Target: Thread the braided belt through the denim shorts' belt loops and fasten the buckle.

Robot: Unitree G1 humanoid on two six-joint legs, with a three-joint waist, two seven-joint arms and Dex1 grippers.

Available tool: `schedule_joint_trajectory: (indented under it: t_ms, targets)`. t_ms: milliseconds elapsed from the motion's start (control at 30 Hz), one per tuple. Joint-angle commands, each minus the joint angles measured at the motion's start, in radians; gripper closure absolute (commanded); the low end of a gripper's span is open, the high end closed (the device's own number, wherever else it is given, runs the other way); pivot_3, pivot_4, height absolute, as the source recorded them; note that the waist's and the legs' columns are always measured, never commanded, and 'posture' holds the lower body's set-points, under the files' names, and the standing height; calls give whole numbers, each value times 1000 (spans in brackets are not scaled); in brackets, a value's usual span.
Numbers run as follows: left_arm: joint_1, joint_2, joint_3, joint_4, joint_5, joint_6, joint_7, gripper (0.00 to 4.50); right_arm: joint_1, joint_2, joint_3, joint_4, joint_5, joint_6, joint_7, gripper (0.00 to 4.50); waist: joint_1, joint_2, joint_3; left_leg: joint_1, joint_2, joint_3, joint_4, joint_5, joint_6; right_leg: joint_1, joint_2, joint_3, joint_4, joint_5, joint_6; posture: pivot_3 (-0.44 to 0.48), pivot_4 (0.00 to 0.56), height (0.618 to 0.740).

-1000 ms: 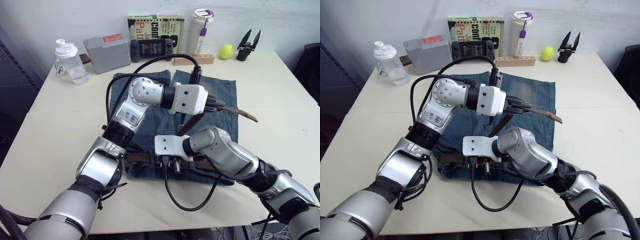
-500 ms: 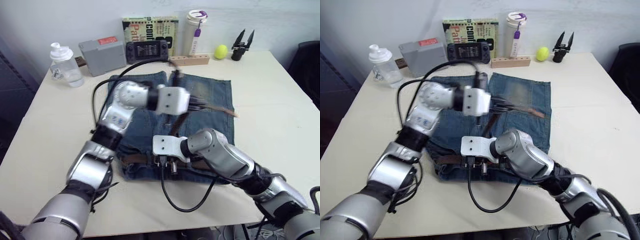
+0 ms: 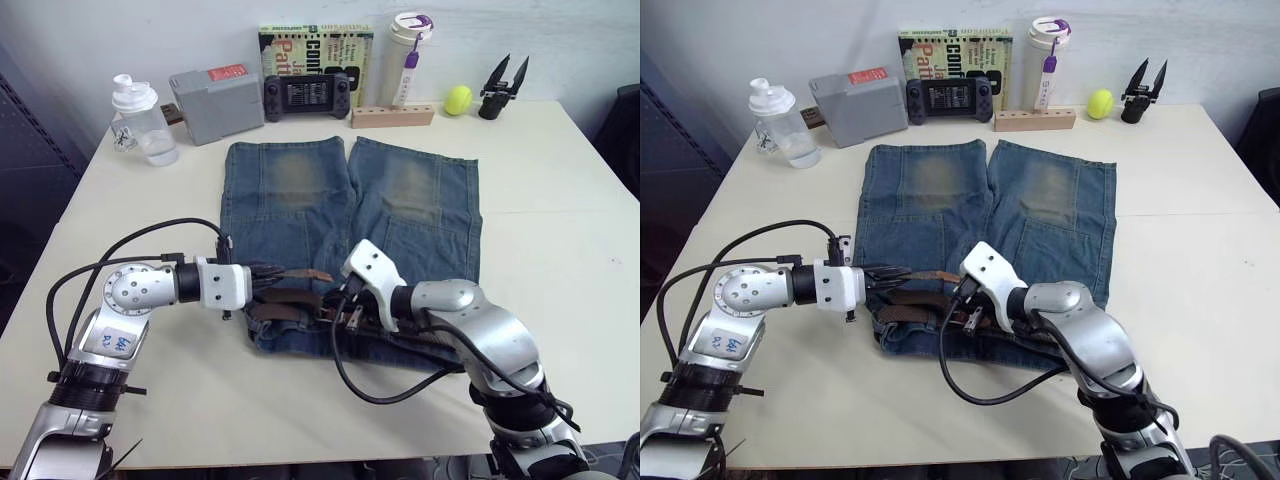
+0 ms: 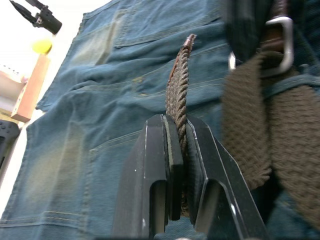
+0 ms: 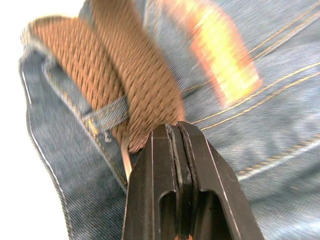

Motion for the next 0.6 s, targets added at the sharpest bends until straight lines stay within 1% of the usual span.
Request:
schedule_joint_trajectory:
  t_ms: [33,100,200,267,367,500,600]
  targets:
    - [-19,6,14,-20,-15,10,15,4500,60,-82,-62,-176,81,-55,38,2465,0,0,0,0,0,0,0,0,0,0,0,0,0,0,0,0,150,726]
    - [-26,5,14,-15,-21,14,14,4500,102,-156,-22,-208,64,-118,37,1800,3,0,0,0,0,-1,-1,0,0,0,0,0,-1,0,0,0,150,726]
    - [-45,3,17,-13,-38,28,9,4500,192,-287,109,-211,-41,-279,-9,506,-1,-1,2,0,0,1,-1,-1,1,0,0,1,-2,0,0,0,150,726]
    - [-61,2,20,-9,-50,37,5,4500,250,-343,187,-195,-112,-380,-49,506,-1,-1,2,1,0,1,-1,0,1,0,1,0,-2,0,0,0,150,726]
    - [-82,2,20,-10,-64,54,2,4500,280,-345,261,-136,-220,-488,-139,506,-1,-2,2,1,0,2,-1,0,1,0,1,1,-2,0,0,0,150,726]
    - [-98,-2,19,-20,-80,78,5,4500,287,-310,313,-58,-312,-577,-225,506,-1,-2,2,1,0,3,-1,0,1,0,0,1,-2,0,0,0,150,726]
    - [-108,-3,19,-29,-88,95,5,4500,281,-282,333,-9,-372,-595,-276,506,0,-2,2,1,1,3,0,0,0,0,1,0,-2,0,0,0,150,726]
